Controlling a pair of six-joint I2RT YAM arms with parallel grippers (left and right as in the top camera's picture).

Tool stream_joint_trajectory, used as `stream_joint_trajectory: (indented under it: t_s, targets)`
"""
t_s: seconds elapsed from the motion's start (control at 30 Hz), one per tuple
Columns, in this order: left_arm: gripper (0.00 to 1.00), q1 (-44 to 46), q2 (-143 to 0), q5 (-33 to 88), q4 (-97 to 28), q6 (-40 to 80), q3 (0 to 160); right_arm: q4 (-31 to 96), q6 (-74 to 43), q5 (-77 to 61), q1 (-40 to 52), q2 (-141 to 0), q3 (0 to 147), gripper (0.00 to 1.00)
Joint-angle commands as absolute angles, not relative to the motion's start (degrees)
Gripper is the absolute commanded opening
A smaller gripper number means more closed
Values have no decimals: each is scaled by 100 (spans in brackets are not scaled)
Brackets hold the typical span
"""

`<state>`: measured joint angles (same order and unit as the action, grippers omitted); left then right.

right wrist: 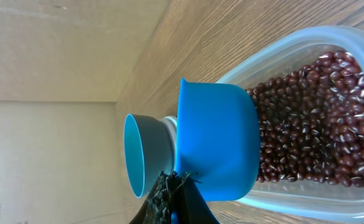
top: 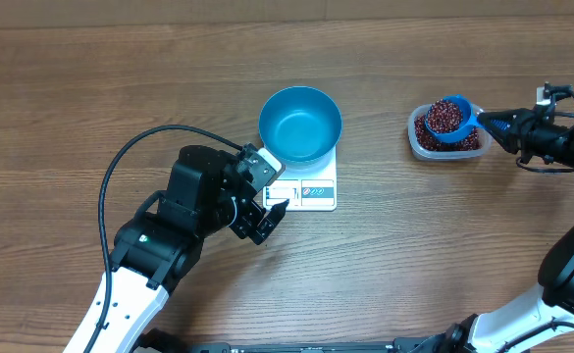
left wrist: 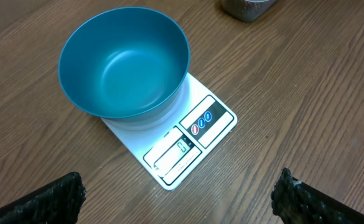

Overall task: Scoop item into bowl and weigh 150g on scale
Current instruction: 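Lift the full blue scoop and carry it left toward the teal bowl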

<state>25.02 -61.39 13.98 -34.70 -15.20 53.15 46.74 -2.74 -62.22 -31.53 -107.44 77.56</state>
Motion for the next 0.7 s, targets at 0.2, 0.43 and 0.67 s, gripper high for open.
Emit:
stream_joint_trajectory:
  t_s: [0.2,0.43,0.67]
  targets:
    - [99,2477,-6064,1485,-3470,-1566,5264,4665,-163,-6967,-3190,-10750,7725,4]
    - [99,2477,-6064,1485,-3472,-1566,5264,4659,-161,-7389,-3190,-10750,7725,4]
    - [100,2477,-6064,1485,-3472,-1566,5264,4637,-54,-7782,-3190,-10750,7725,4]
